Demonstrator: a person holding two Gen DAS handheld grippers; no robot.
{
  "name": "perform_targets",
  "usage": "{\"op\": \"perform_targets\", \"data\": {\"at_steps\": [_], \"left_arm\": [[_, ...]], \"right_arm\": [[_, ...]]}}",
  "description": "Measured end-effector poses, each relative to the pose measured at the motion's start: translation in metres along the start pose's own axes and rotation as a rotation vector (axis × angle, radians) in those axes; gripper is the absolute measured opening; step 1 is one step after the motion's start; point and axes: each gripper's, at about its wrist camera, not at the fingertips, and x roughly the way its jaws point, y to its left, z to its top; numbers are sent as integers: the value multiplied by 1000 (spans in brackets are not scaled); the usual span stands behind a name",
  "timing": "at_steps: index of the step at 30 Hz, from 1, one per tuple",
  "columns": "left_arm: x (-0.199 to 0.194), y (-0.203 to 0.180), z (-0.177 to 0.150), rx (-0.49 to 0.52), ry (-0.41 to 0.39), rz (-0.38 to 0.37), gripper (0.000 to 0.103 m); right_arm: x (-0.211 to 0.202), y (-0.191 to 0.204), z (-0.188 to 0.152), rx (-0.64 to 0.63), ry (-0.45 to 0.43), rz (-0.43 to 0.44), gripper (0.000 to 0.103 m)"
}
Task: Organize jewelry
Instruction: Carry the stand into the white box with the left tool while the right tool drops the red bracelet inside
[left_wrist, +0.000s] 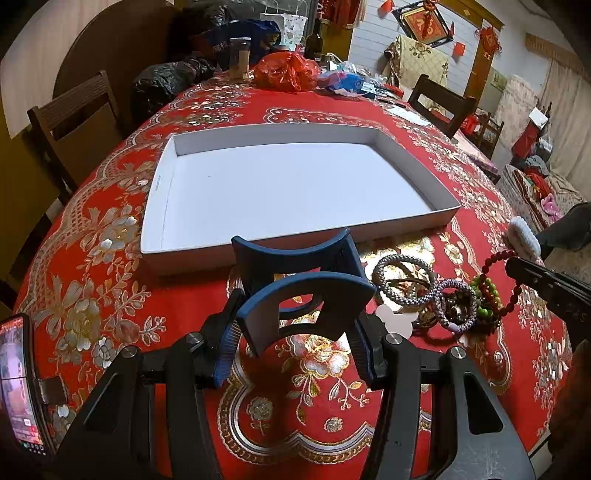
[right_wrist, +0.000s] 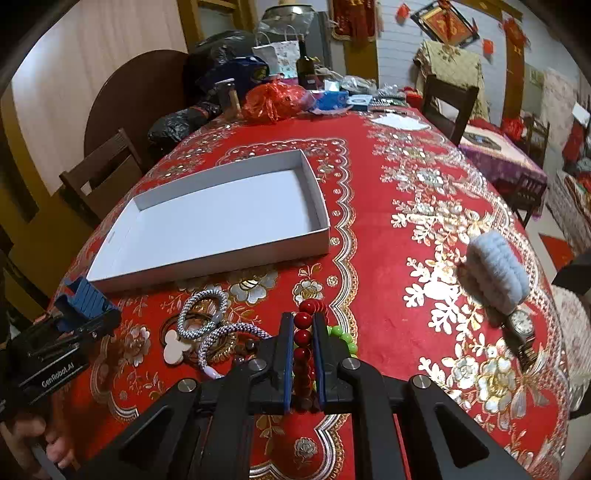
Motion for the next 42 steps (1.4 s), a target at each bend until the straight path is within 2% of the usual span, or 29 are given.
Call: {"op": "perform_targets", "data": {"at_steps": [10, 15, 19, 24, 27, 31, 34, 38, 39, 41, 42], "left_arm": [[2, 1, 31, 2, -46, 13, 52], [12, 15, 67, -34, -86, 33, 52], [32, 34, 90, -62, -83, 66, 52], [63, 56, 98, -110, -29, 81, 52], [78, 61, 91, -116, 5, 59, 52], [87, 59, 79, -98, 19, 41, 52], [90, 56, 73, -67, 10, 88, 52], [89, 55, 70, -38, 7, 107, 54], [89, 54, 69, -29, 3, 118, 55], [87, 54, 67, -17, -2, 149, 63], [87, 54, 66, -13, -8, 162, 64]], "right_arm": [[-6, 12, 39, -6, -74, -14, 9], [0, 31, 74, -25, -128, 46, 9], [15, 46, 97, -21, -135, 69, 9], [45, 66, 111, -38, -99, 100, 9], [65, 78, 111, -8, -42, 162, 9], [76, 88, 109, 26, -30, 261, 9], [94, 83, 105, 56, 8, 236, 9], [118, 65, 93, 120, 81, 192, 9], [119, 61, 91, 125, 88, 190, 10], [119, 55, 88, 131, 96, 190, 20], [117, 53, 87, 130, 92, 182, 37]]}}
